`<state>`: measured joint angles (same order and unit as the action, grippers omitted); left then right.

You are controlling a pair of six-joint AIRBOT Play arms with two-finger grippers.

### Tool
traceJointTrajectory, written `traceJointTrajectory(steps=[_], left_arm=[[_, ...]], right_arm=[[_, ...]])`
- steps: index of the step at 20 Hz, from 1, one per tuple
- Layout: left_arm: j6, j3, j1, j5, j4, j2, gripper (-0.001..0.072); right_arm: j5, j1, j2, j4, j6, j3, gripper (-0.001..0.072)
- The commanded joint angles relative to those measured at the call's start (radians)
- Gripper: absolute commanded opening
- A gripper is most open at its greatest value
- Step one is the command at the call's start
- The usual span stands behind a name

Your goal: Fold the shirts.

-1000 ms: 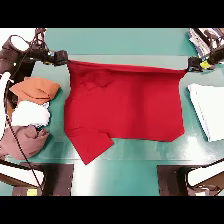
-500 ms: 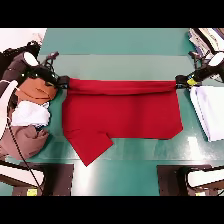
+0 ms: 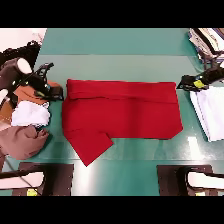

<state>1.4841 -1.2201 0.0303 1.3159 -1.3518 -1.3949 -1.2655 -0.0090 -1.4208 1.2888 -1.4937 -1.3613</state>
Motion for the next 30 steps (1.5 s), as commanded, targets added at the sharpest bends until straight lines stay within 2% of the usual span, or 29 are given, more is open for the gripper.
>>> traceJointTrajectory(steps=[1,4,8,16,24,25,26,27,30], left_arm=[[0.029,0.262,-0.001,0.035,0.030,0.212,0.0482],[0.057,0.531,-0.001,0.031,0.097,0.401,0.0483],[0.084,0.732,-0.001,-0.001,0.206,0.531,0.0483],[0.057,0.834,-0.002,-0.237,0.421,0.527,0.0481],[0.018,0.842,-0.002,-0.199,0.442,0.525,0.0479],[0.003,0.842,-0.002,-0.193,0.443,0.525,0.0441],[-0.001,0.842,-0.002,-0.190,0.443,0.525,0.0142],[-0.008,0.842,-0.002,-0.193,0.447,0.525,0.0036],[-0.023,0.842,-0.002,-0.205,0.468,0.525,0.0028]], right_arm=[[-0.012,-0.037,0.152,-0.015,0.023,0.121,0.0410],[-0.005,-0.069,0.247,-0.015,0.037,0.214,0.0409],[0.015,-0.082,0.313,-0.014,0.039,0.262,0.0409],[-0.027,-0.069,0.333,-0.016,0.039,0.259,0.0409],[-0.144,-0.105,0.350,-0.013,0.038,0.306,0.0409],[-0.141,-0.126,0.368,-0.013,0.037,0.349,0.0409],[-0.142,-0.153,0.393,-0.013,0.036,0.403,0.0409],[-0.144,-0.179,0.416,-0.014,0.036,0.457,0.0409],[-0.153,-0.232,0.478,-0.024,0.037,0.629,0.0411]])
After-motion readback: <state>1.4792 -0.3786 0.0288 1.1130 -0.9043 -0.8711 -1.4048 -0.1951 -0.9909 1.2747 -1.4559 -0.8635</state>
